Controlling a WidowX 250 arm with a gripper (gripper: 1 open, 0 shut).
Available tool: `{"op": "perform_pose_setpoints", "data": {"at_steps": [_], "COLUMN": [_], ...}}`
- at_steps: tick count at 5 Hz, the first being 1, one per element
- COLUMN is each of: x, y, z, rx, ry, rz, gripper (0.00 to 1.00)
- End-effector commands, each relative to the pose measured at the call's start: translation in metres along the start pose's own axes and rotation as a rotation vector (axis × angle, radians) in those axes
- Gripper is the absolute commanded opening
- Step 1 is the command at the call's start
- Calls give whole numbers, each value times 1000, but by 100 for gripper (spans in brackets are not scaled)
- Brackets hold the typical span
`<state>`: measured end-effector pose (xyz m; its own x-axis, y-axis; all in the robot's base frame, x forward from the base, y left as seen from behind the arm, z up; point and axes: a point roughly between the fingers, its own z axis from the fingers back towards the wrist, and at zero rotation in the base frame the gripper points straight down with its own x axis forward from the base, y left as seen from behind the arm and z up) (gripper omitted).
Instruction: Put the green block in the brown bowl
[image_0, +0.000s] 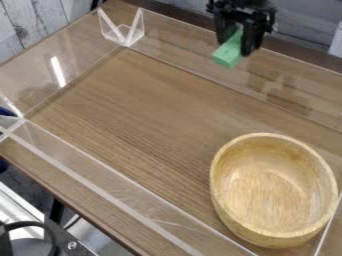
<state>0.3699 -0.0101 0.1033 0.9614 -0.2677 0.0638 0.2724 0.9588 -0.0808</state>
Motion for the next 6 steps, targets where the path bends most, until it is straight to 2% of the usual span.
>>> {"op": "perform_pose_setpoints", "data": {"at_steps": [1, 5, 6], "x": [5, 10, 10], "y": [-11, -24, -25], "z": [3, -38, -43], "rx": [10, 21, 28], "ry": [-41, -30, -35], "rz": [-25, -34, -33], "gripper": [0, 0, 0]}}
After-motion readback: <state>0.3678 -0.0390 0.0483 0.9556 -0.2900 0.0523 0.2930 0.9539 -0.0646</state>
